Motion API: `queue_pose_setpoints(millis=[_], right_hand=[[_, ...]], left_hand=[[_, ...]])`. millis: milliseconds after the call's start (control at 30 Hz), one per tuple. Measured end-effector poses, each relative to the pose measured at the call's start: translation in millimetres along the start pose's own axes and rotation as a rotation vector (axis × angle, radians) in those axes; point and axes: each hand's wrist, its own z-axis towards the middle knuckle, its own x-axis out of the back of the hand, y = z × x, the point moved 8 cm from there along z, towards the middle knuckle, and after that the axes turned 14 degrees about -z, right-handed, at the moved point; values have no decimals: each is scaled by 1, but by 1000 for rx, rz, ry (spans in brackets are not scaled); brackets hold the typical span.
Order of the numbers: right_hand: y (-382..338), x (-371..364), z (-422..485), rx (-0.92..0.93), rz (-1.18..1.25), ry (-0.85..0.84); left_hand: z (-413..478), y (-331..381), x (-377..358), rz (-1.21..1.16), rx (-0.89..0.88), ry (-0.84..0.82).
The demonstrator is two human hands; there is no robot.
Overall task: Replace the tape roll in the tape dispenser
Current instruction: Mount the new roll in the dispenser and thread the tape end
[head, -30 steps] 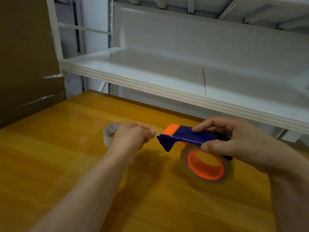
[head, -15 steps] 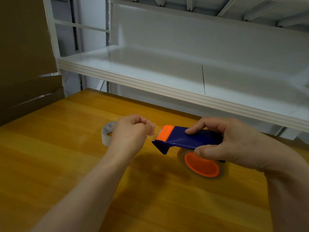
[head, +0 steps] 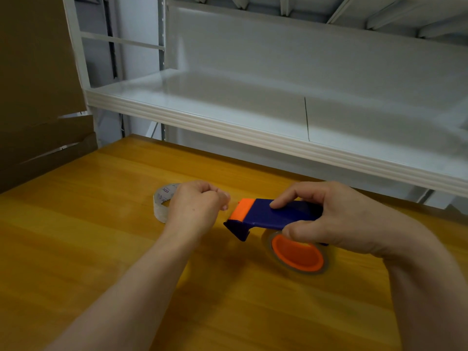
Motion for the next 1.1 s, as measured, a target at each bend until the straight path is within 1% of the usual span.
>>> queue_pose_setpoints(millis=[233, 533, 800, 900, 1100], right_hand=[[5, 1, 1, -9, 11, 4], [8, -13, 12, -27, -100, -22], [10, -23, 20, -36, -140, -48], [10, -24, 23, -40, -173, -27], [2, -31, 31, -33, -309, 69]], left_hand=[[-2, 7, 0, 28, -55, -2], [-3, 3, -7, 333, -83, -59], [5, -6, -7, 425, -65, -93], [9, -11, -8, 453, -54, -102], [11, -17, -12, 596, -19, -128]])
